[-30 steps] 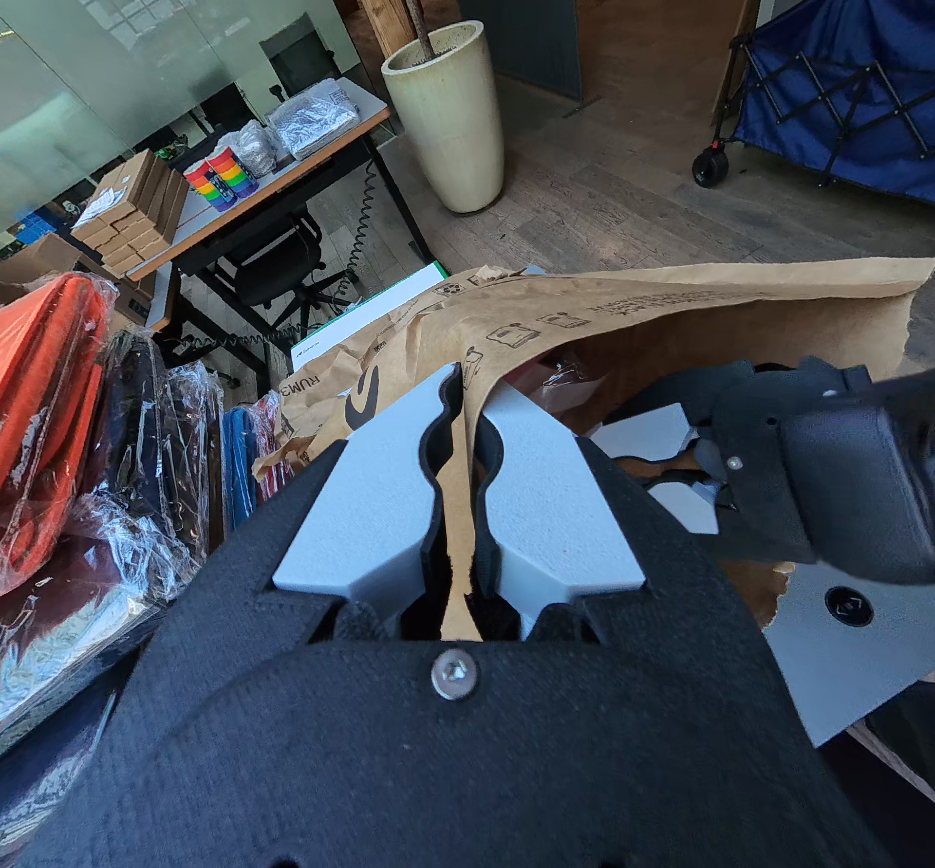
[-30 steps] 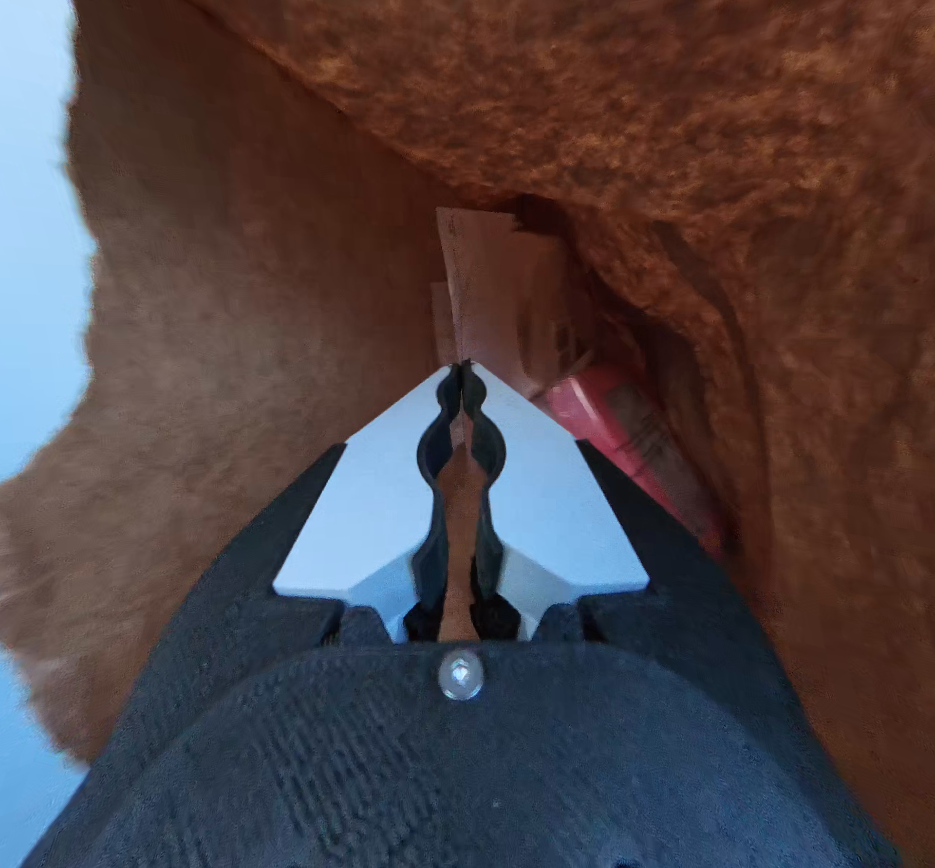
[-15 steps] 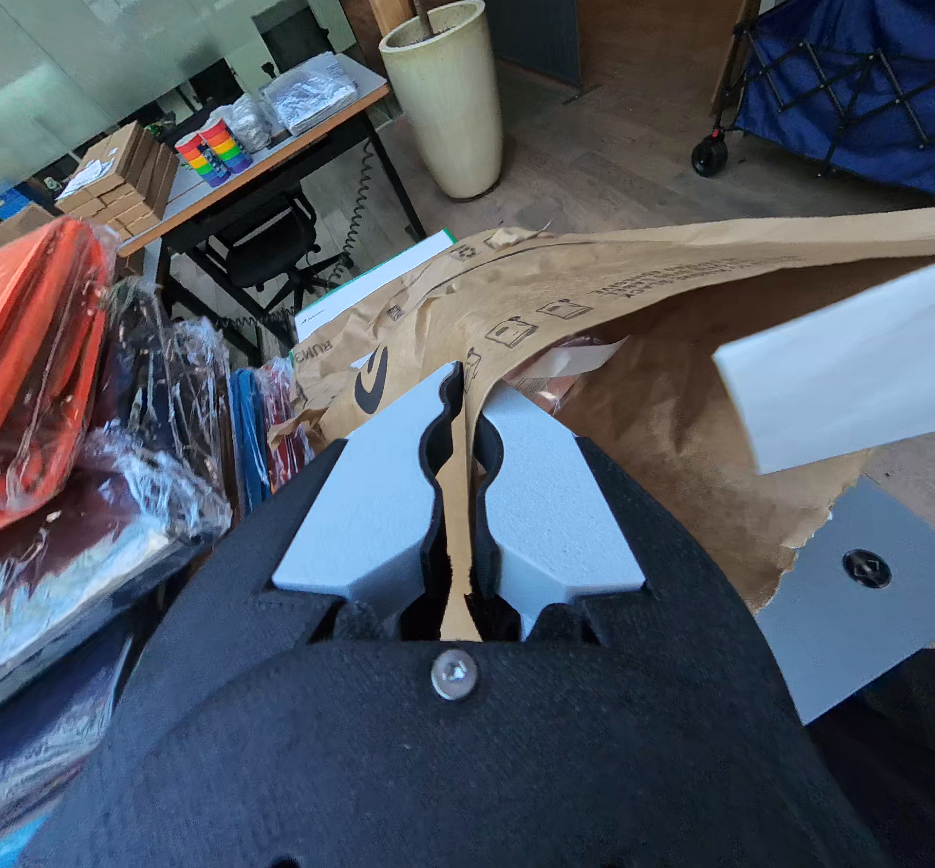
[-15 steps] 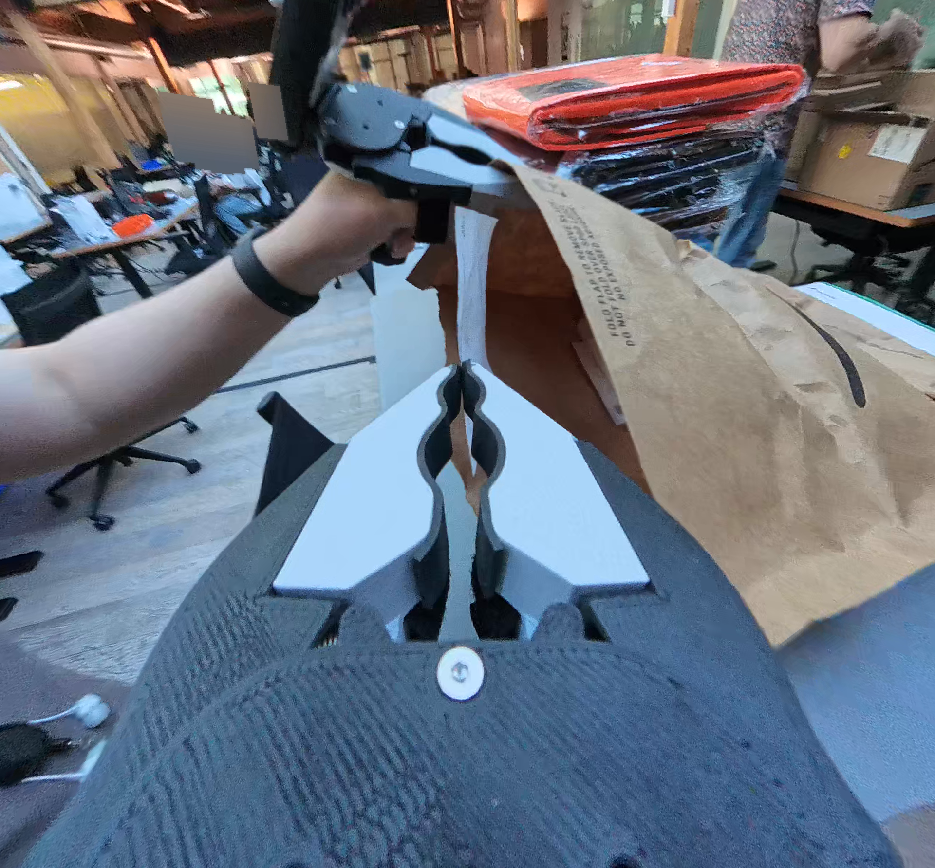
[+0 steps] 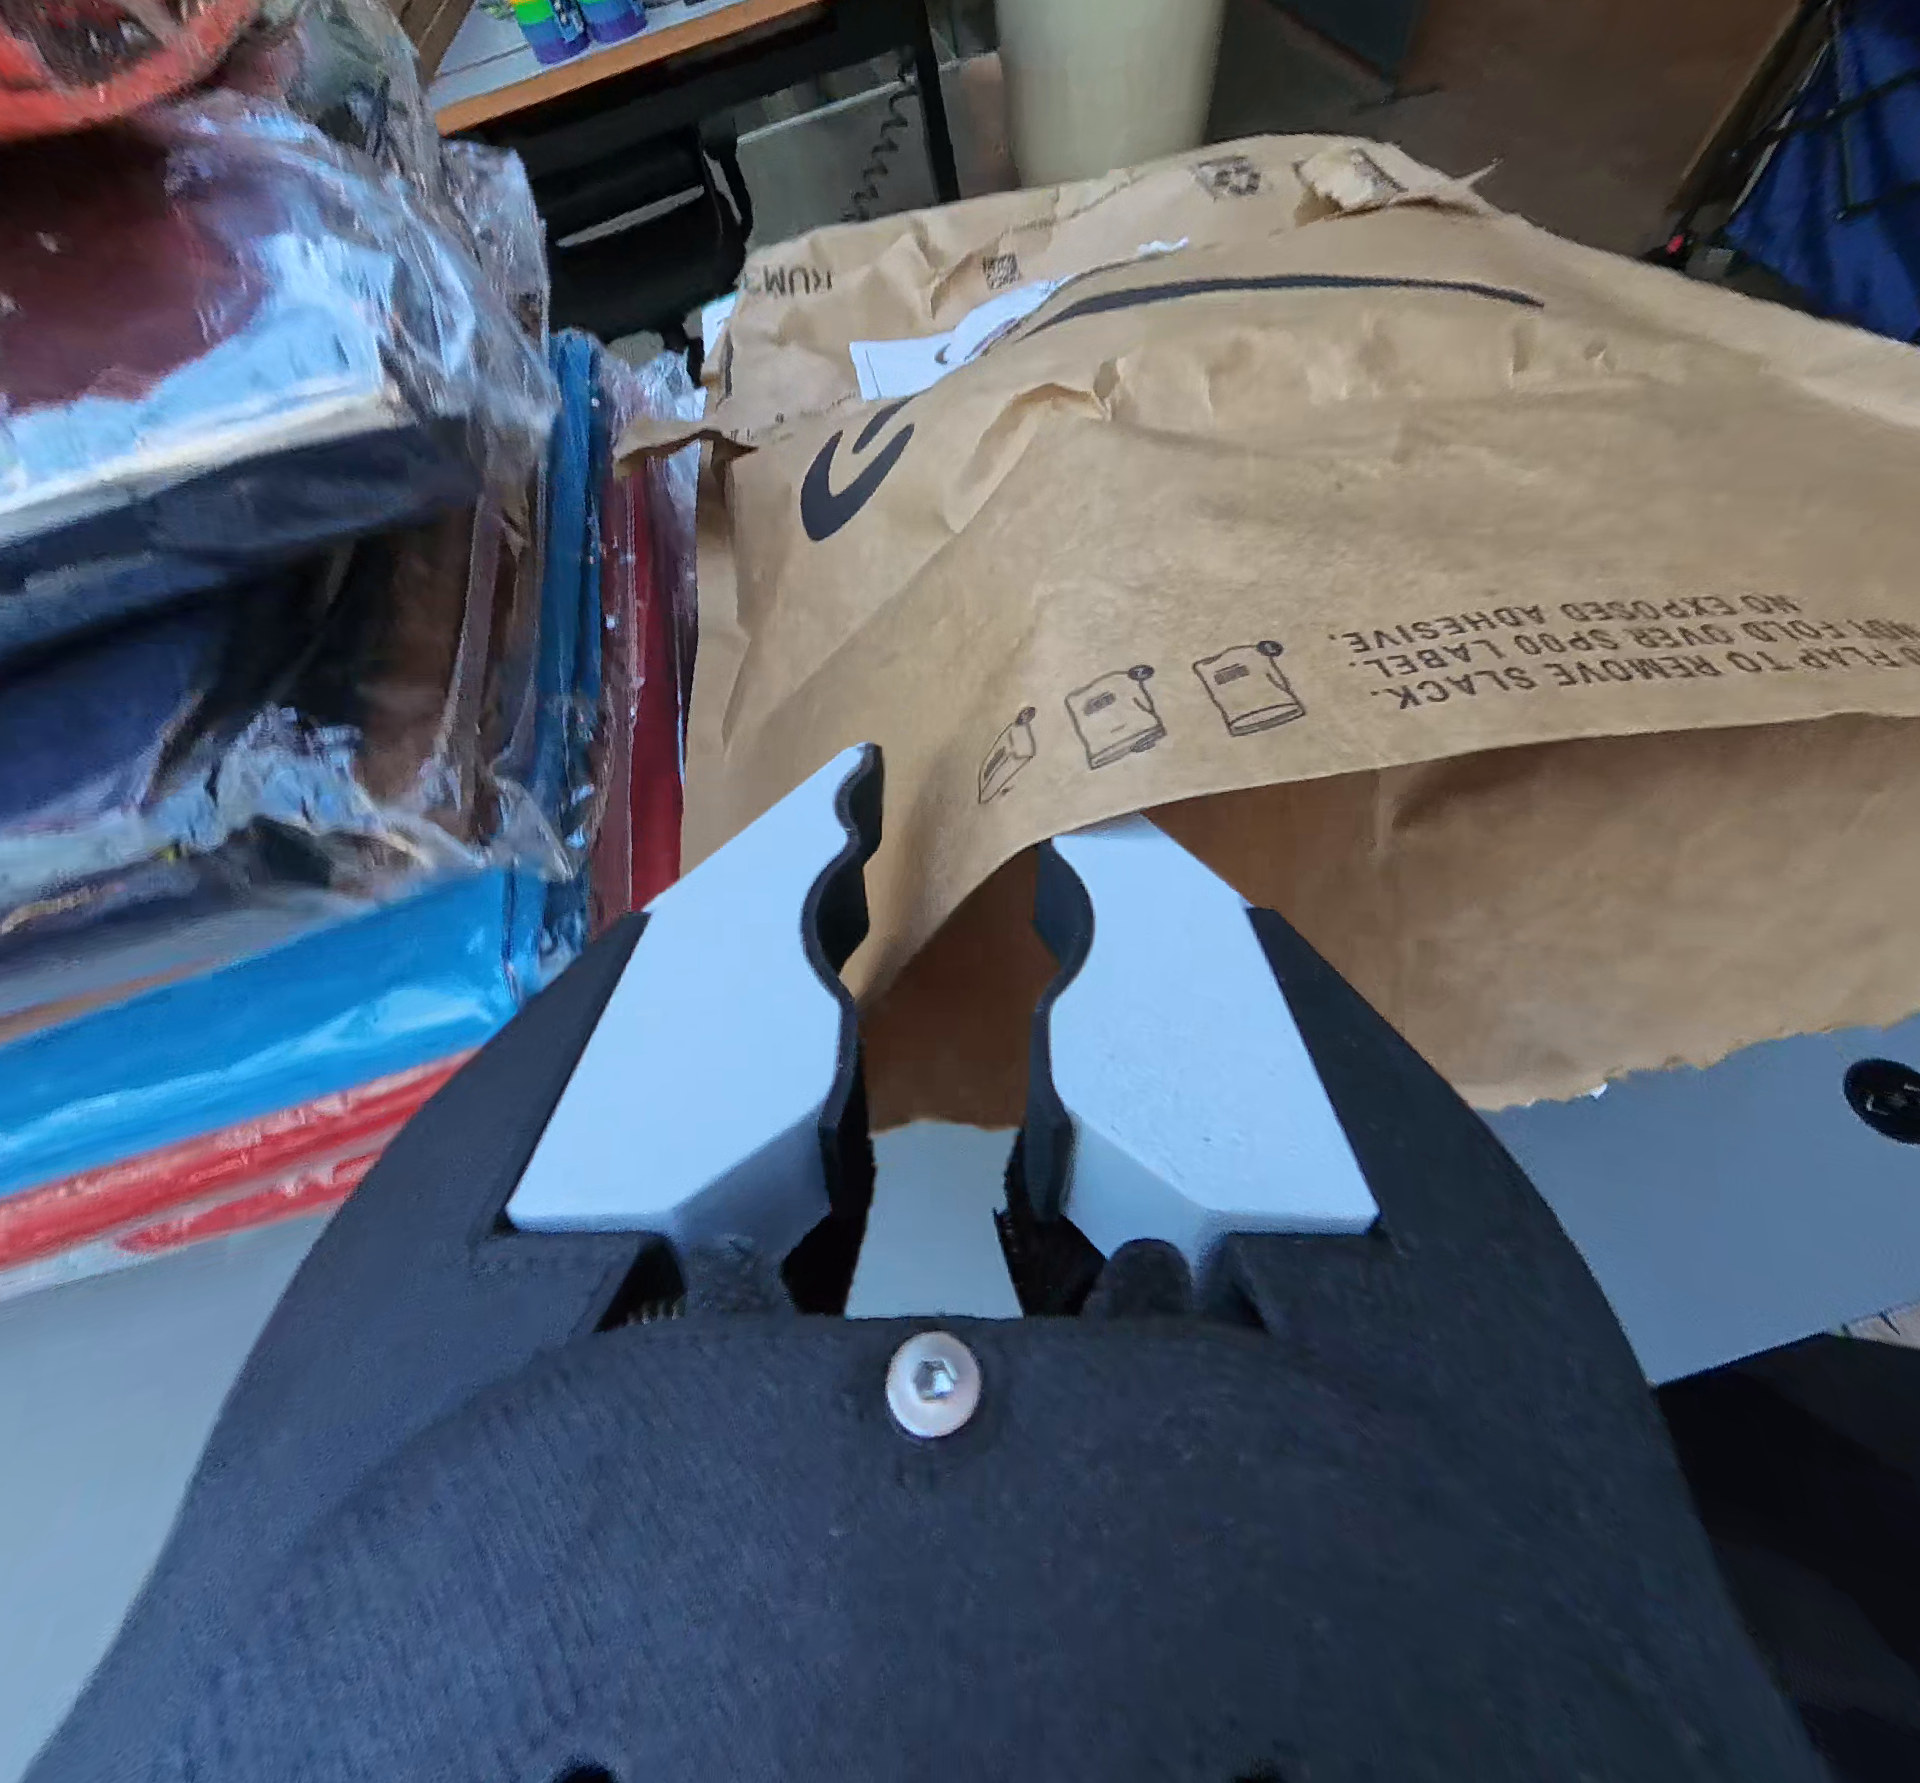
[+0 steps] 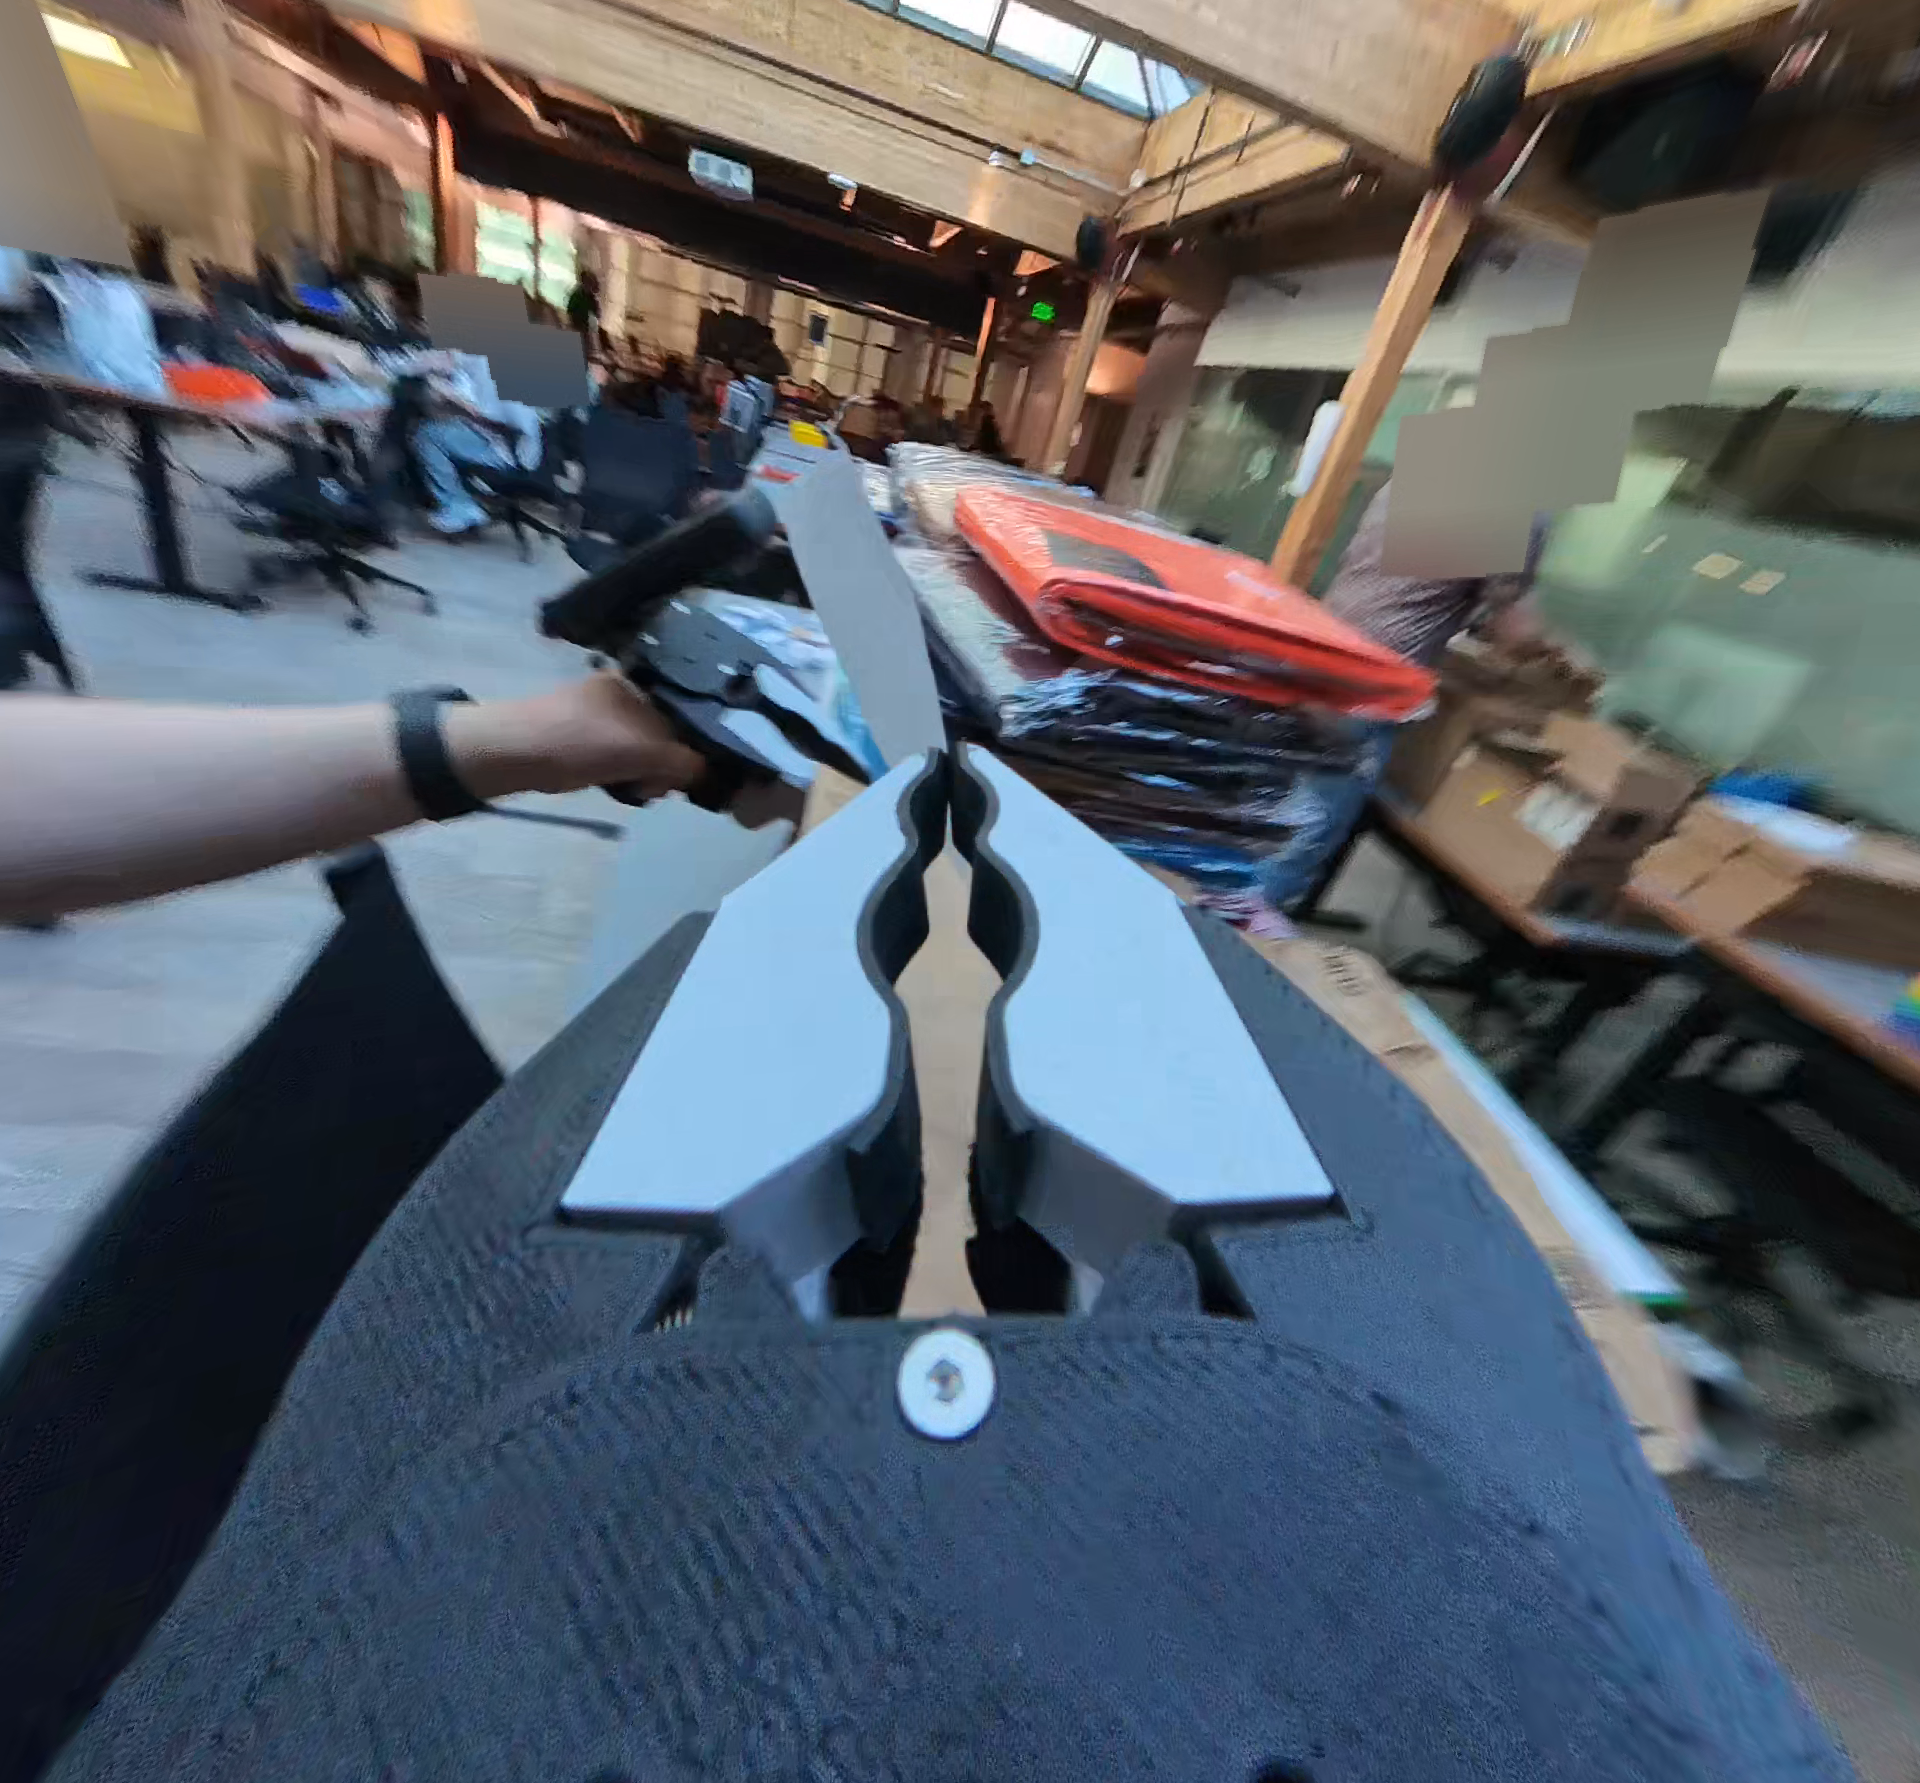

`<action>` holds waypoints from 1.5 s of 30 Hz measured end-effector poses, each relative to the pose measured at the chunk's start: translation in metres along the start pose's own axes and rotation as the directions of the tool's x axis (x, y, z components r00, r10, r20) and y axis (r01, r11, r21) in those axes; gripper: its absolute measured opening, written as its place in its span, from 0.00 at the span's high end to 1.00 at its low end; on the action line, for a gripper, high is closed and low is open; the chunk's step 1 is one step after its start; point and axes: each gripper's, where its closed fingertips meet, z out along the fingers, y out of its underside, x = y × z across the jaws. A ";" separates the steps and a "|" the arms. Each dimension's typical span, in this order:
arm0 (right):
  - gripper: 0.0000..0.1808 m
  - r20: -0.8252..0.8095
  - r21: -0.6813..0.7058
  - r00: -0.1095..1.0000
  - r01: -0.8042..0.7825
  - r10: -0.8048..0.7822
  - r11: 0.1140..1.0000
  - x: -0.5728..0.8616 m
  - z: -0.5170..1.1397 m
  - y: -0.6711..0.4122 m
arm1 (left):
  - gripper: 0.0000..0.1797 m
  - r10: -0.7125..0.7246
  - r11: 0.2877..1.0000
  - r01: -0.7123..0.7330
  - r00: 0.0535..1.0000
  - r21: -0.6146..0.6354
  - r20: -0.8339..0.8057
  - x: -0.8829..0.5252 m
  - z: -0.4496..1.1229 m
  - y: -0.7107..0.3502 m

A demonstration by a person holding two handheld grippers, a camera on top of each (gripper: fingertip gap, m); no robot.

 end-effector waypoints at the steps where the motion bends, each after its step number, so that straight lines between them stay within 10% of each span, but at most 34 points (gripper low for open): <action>1: 1.00 -0.040 -0.028 0.988 0.148 -0.149 0.989 0.003 0.000 0.002 | 0.86 -0.004 1.000 0.004 1.000 0.000 0.005 0.002 -0.004 0.007; 7: 1.00 -0.020 -0.239 0.516 0.829 -0.856 0.505 -0.006 0.028 0.043 | 0.79 -0.211 0.969 0.220 0.974 0.112 -0.087 0.023 -0.059 0.044; 10: 1.00 0.113 -0.242 0.313 0.929 -0.943 0.279 -0.011 0.044 0.088 | 0.73 -0.390 0.896 0.426 0.890 0.125 -0.237 0.039 -0.086 0.053; 15: 1.00 0.167 -0.188 0.207 0.966 -0.964 0.175 -0.019 0.050 0.134 | 0.72 -0.513 0.796 0.599 0.747 0.092 -0.423 0.076 -0.102 0.043; 31: 1.00 0.207 -0.111 0.262 0.964 -0.943 0.244 -0.078 0.033 0.176 | 0.75 -0.722 0.490 0.857 0.296 -0.160 -0.625 0.180 -0.043 0.033; 39: 1.00 0.176 -0.076 0.265 0.964 -0.948 0.255 -0.085 0.028 0.165 | 1.00 -0.641 0.544 0.835 0.354 -0.078 -0.681 0.183 -0.045 0.008; 45: 0.83 0.233 -0.164 0.663 0.748 -0.712 0.643 -0.074 0.016 0.145 | 1.00 -0.483 0.707 0.696 0.606 0.127 -0.632 0.173 -0.074 -0.013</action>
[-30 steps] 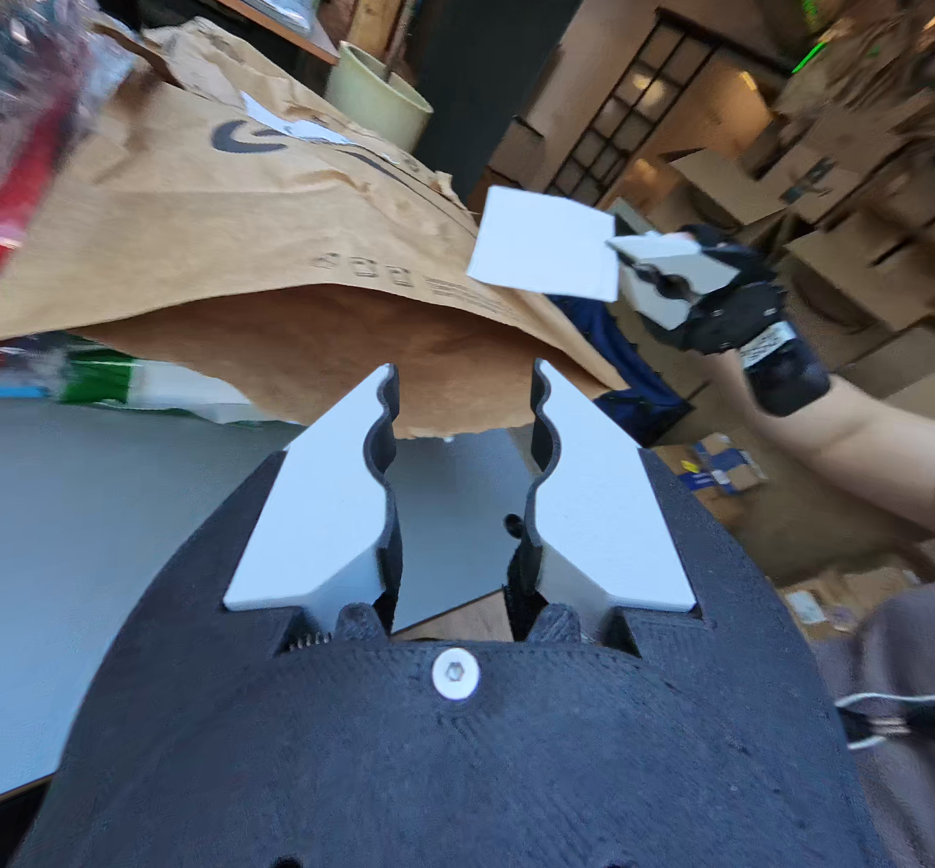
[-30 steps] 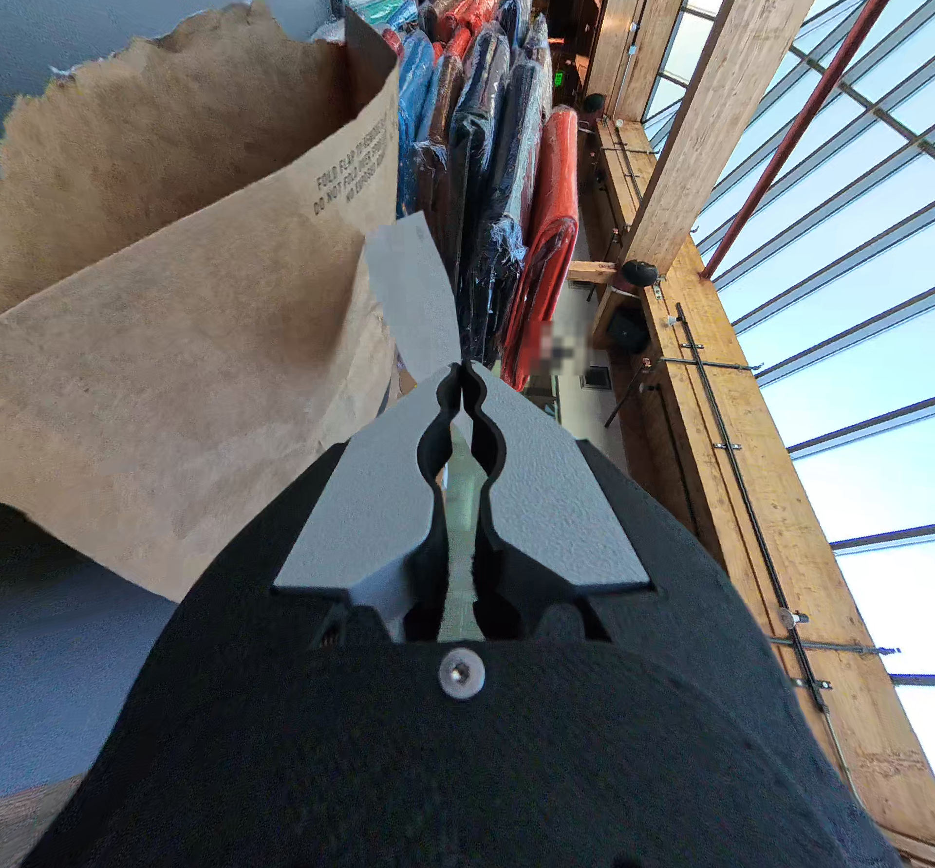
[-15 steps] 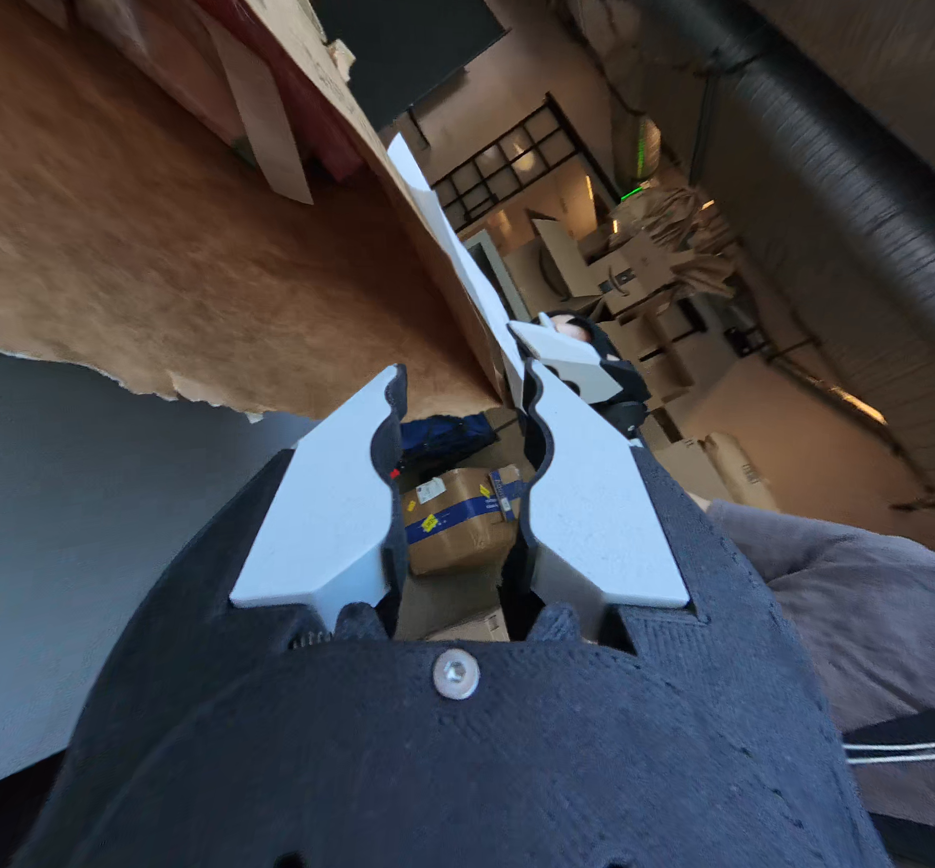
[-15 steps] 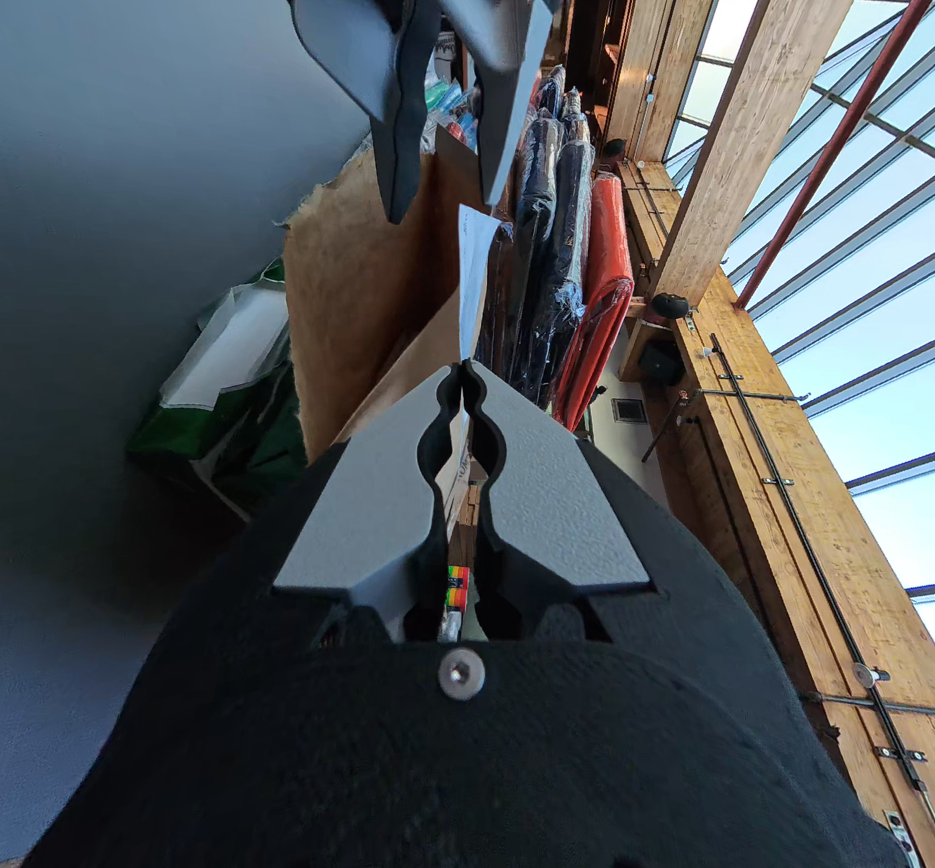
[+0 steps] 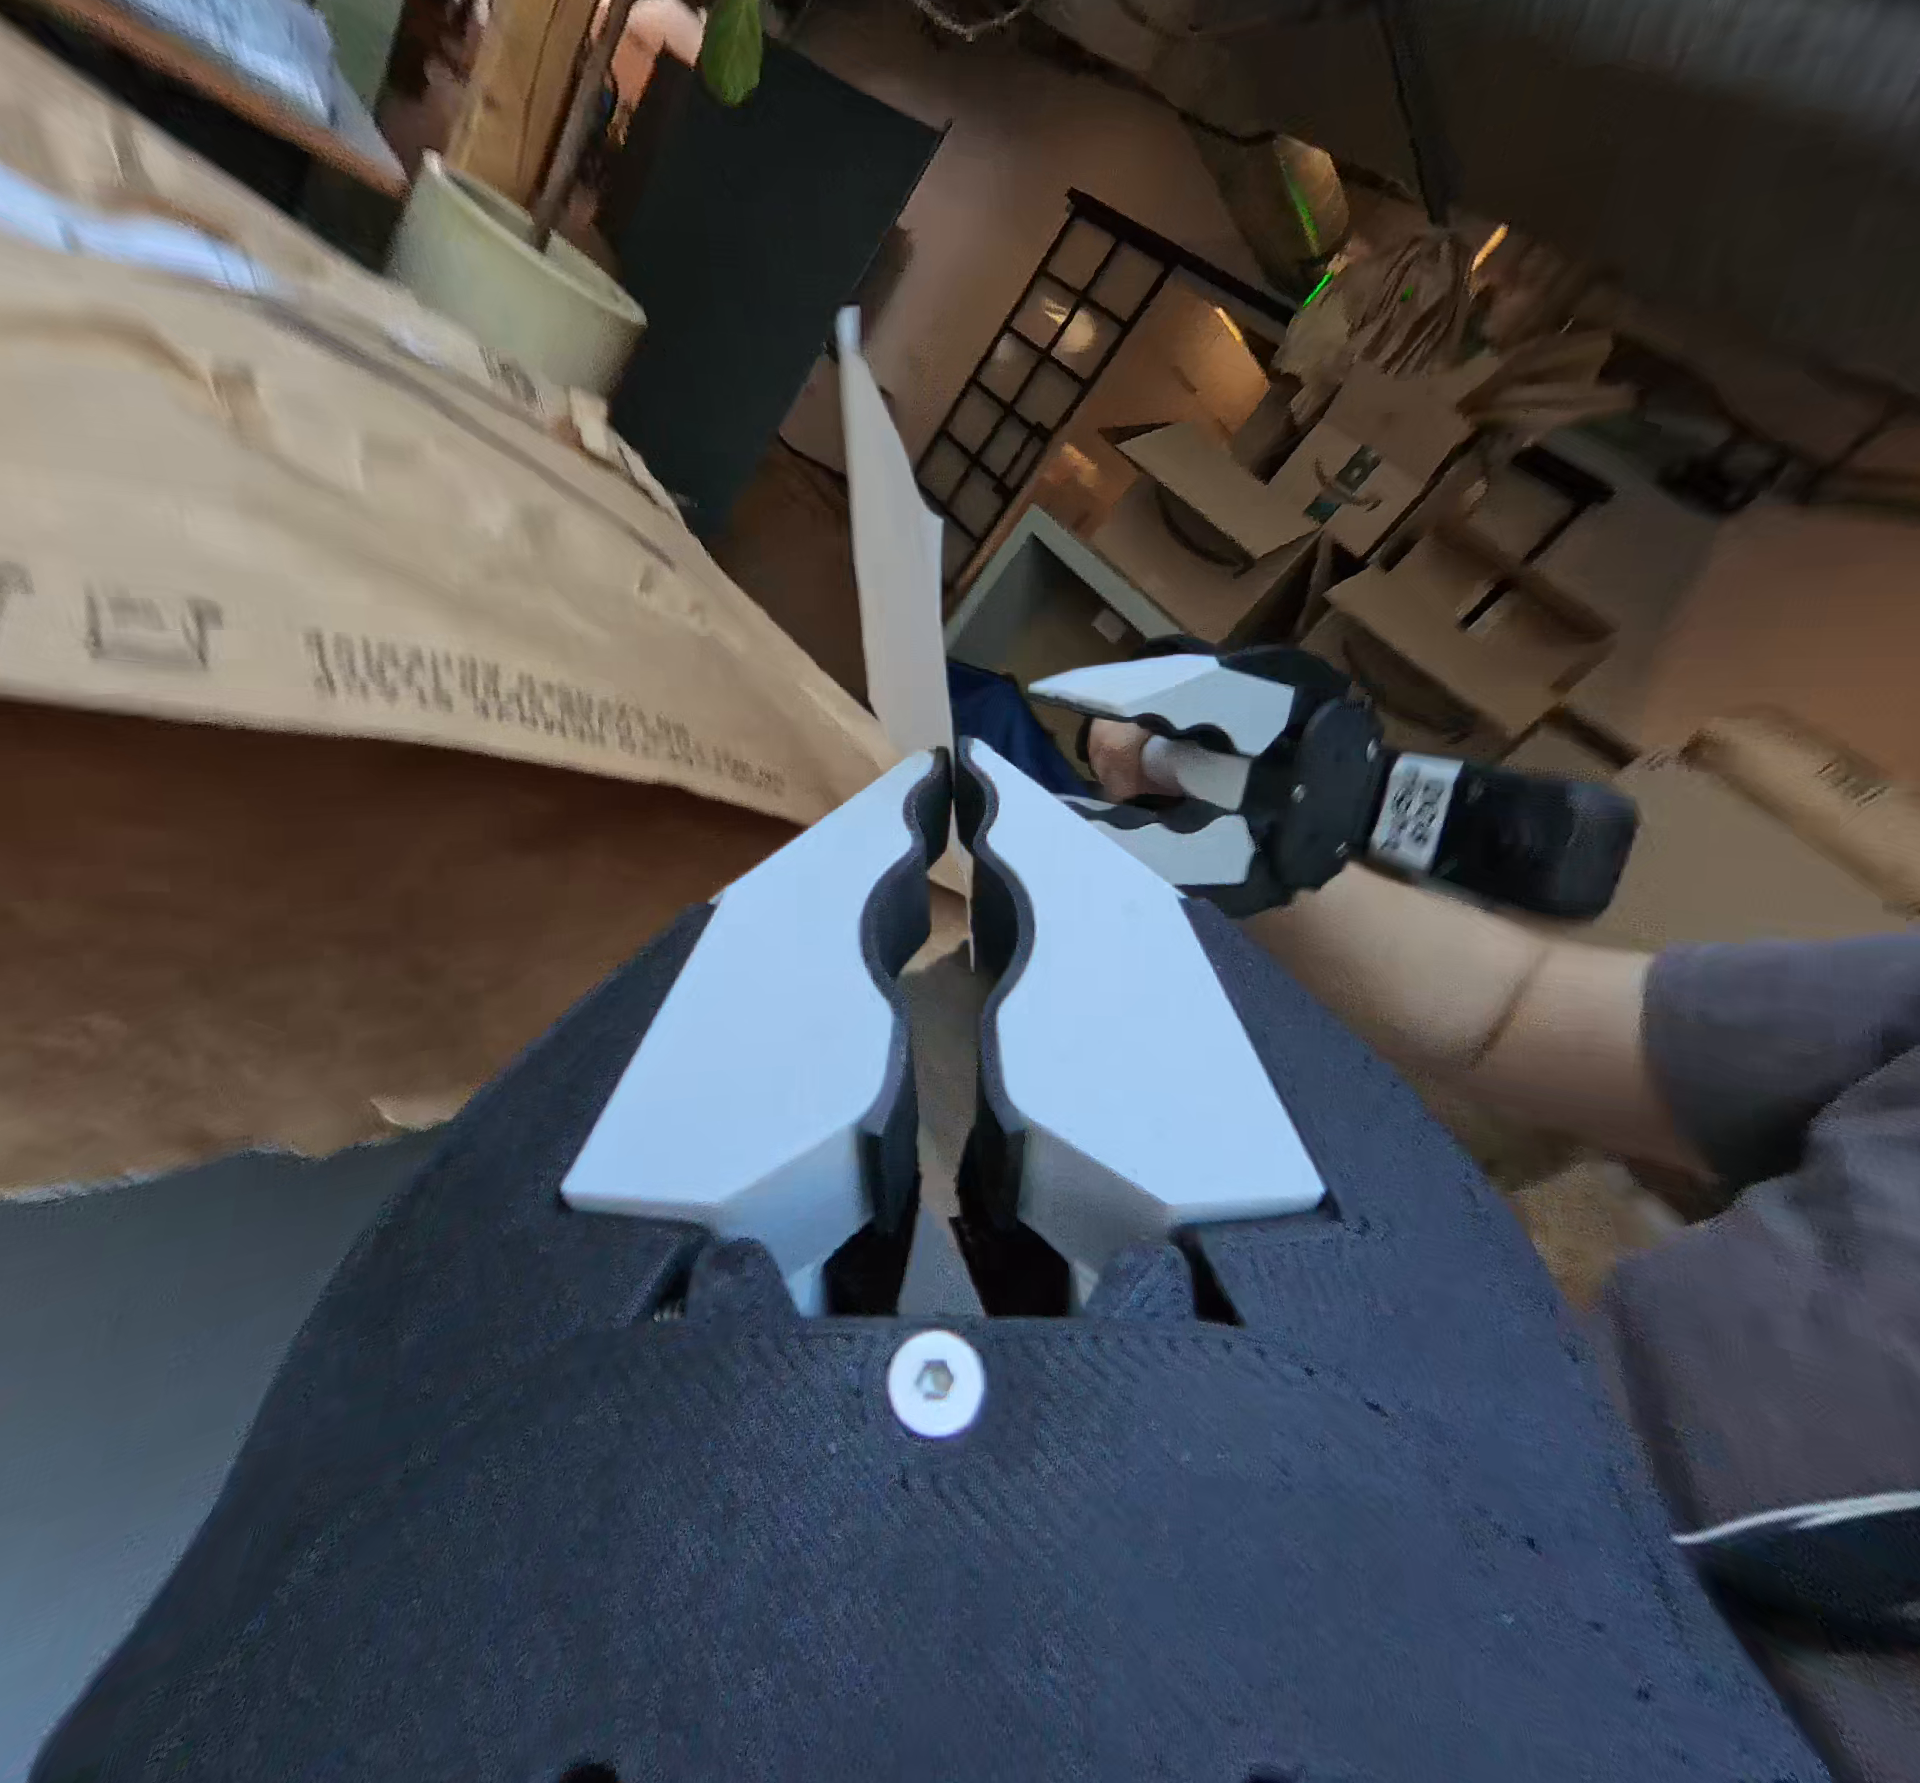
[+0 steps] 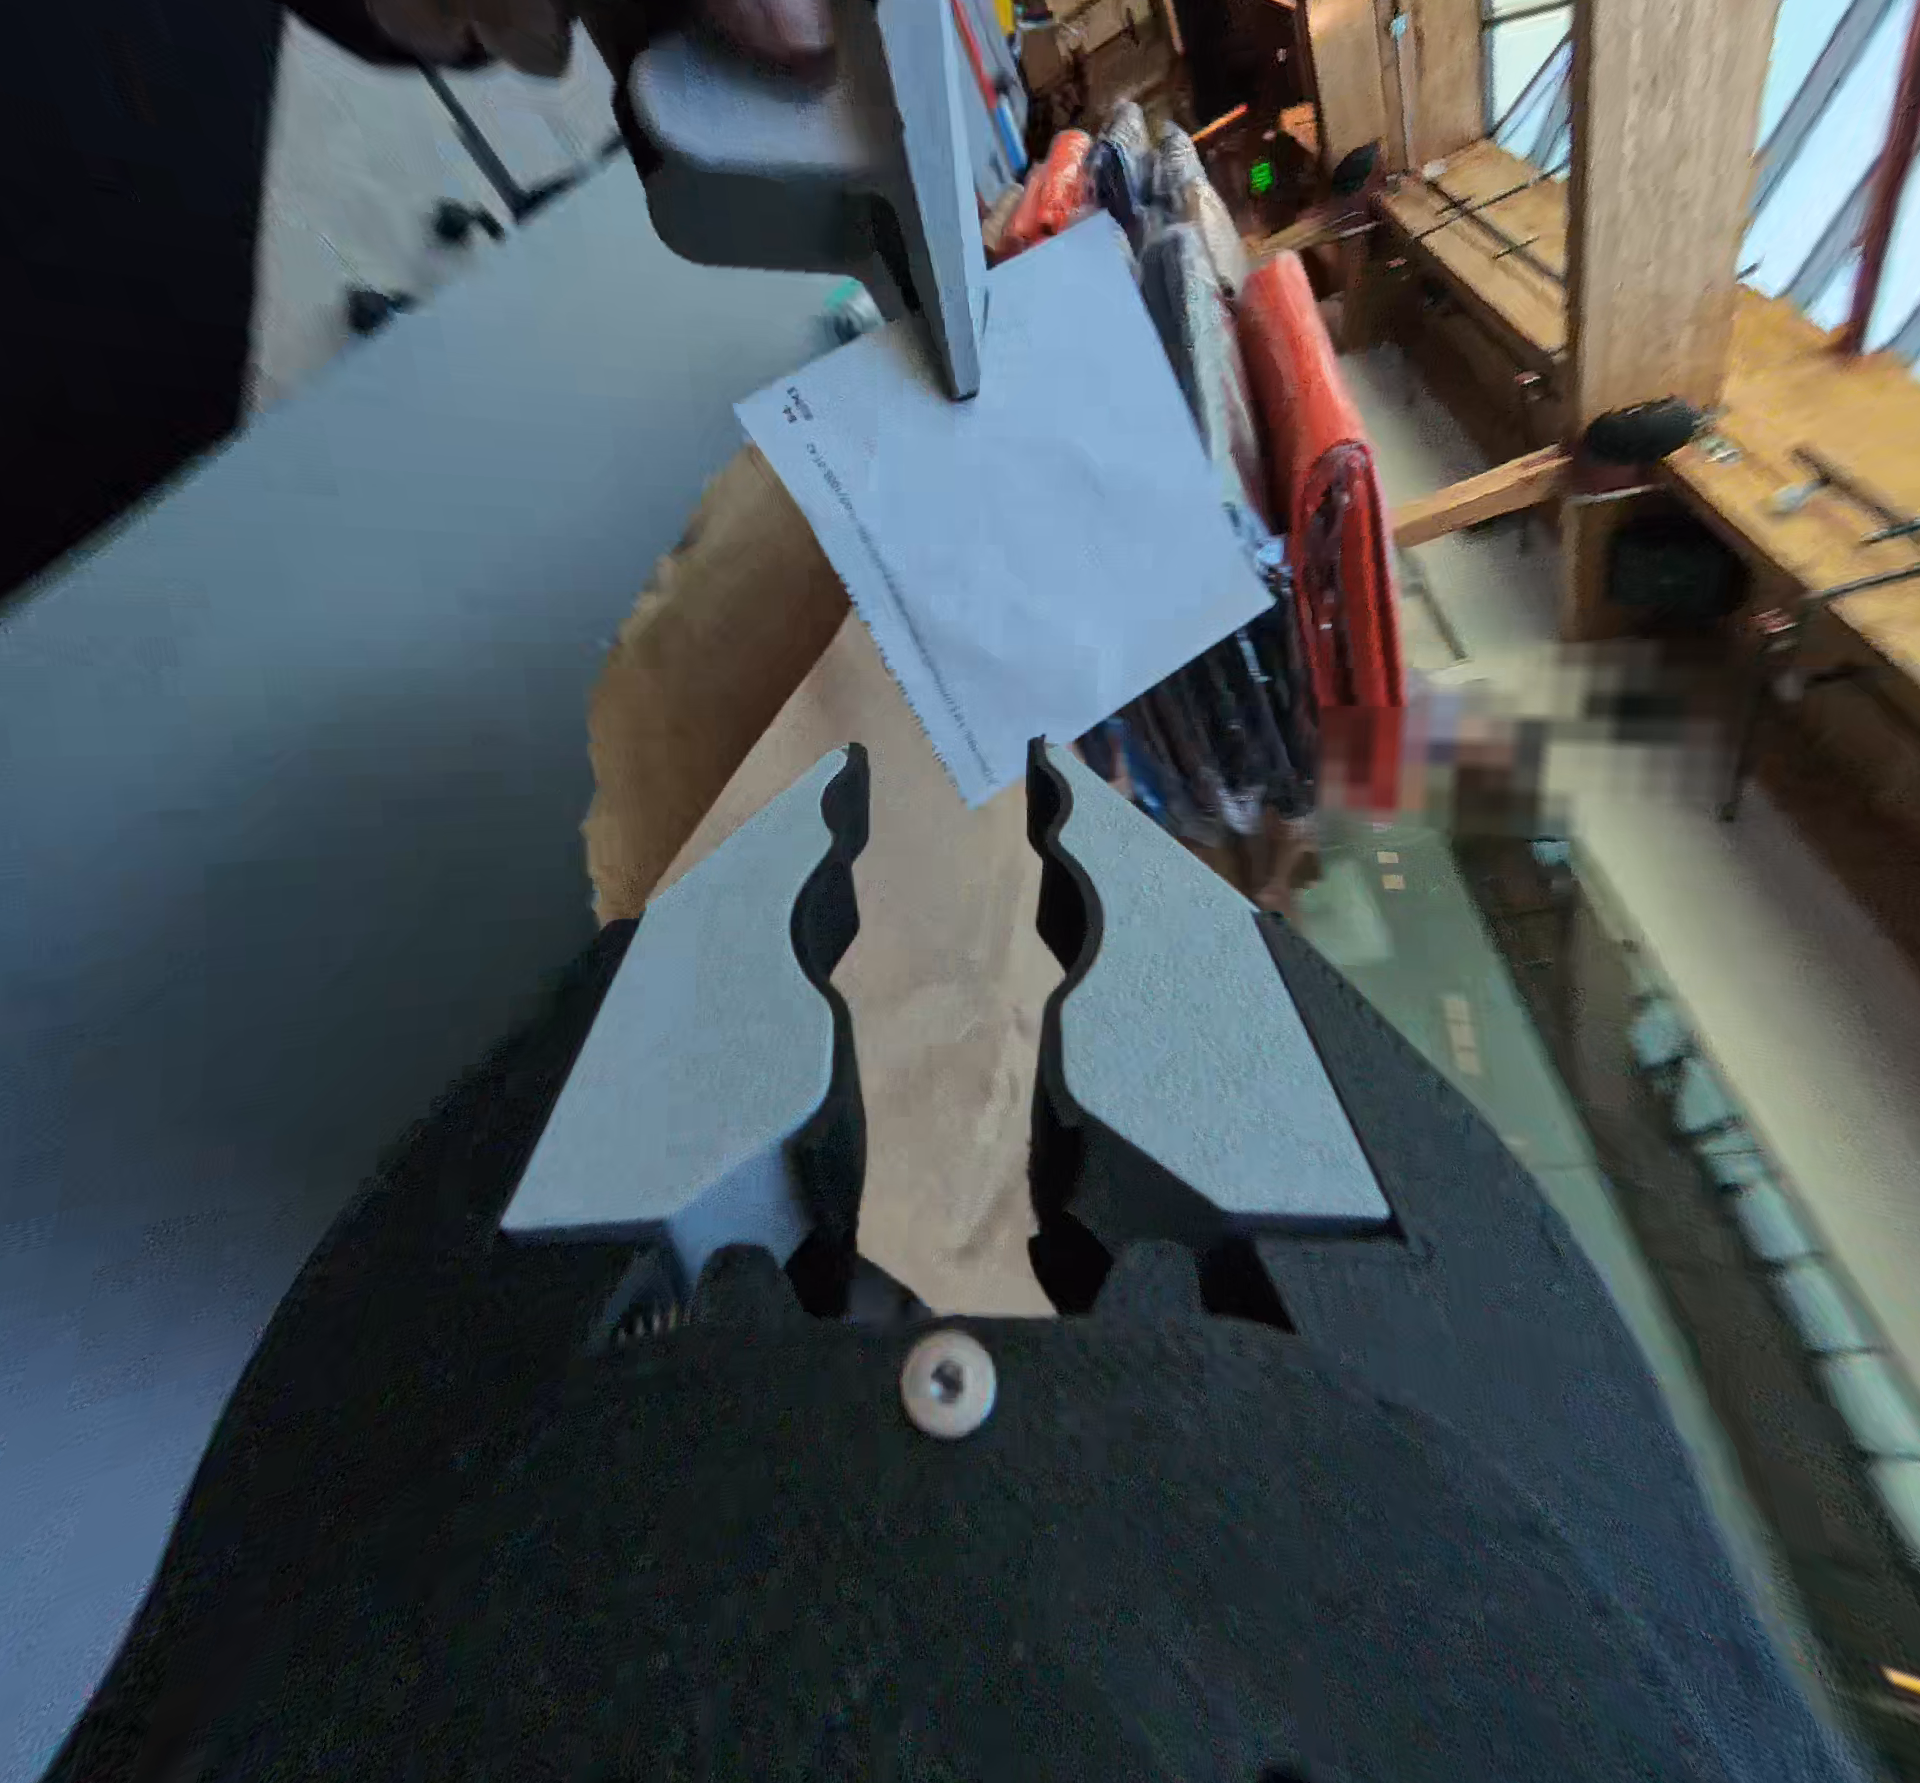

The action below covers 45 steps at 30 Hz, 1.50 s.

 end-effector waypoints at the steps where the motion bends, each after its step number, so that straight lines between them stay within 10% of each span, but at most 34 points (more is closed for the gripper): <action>1: 0.83 0.055 0.022 0.990 -0.129 0.127 0.991 0.004 -0.005 -0.006 | 1.00 0.116 0.993 -0.116 0.993 0.009 0.012 0.007 -0.004 -0.009; 4: 0.68 0.072 0.038 0.944 -0.326 0.323 0.945 0.049 -0.019 -0.022 | 1.00 0.593 0.805 -0.588 0.801 -0.083 0.079 0.023 -0.011 -0.032; 7: 0.62 0.059 0.083 0.974 -0.221 0.217 0.972 0.097 -0.033 -0.059 | 1.00 0.944 0.319 -0.895 0.328 -0.313 0.024 0.024 -0.011 -0.044; 10: 0.60 0.090 0.072 0.995 0.028 -0.035 0.997 0.109 -0.033 -0.096 | 1.00 0.991 -0.124 -0.886 -0.090 -0.447 -0.097 0.023 -0.011 -0.058; 16: 0.61 0.242 -0.087 0.966 0.113 -0.089 0.990 0.062 -0.003 -0.093 | 1.00 0.916 -0.396 -0.771 -0.372 -0.499 -0.152 0.032 -0.002 -0.071; 24: 0.89 0.054 -0.227 0.906 -0.398 0.419 0.889 0.043 0.014 -0.065 | 1.00 0.960 -0.278 -0.839 -0.234 -0.468 -0.152 0.035 0.005 -0.043; 30: 1.00 -0.090 -0.117 0.609 -0.792 0.788 0.599 0.034 -0.011 -0.027 | 0.79 0.906 0.390 -0.875 0.420 -0.286 -0.049 0.059 -0.003 -0.039; 36: 1.00 0.167 0.310 -0.157 -0.929 0.973 -0.203 0.062 -0.081 0.026 | 0.81 0.537 0.844 -0.535 0.842 -0.041 0.057 0.051 -0.031 -0.054; 38: 1.00 0.263 0.343 -0.252 -0.878 0.931 -0.335 0.066 -0.103 0.044 | 0.82 0.420 0.907 -0.421 0.906 0.008 0.059 0.050 -0.042 -0.048; 45: 1.00 0.403 0.333 -0.085 -0.914 0.911 -0.232 0.069 -0.150 0.059 | 0.77 0.455 0.877 -0.480 0.829 -0.003 0.326 0.074 -0.066 -0.017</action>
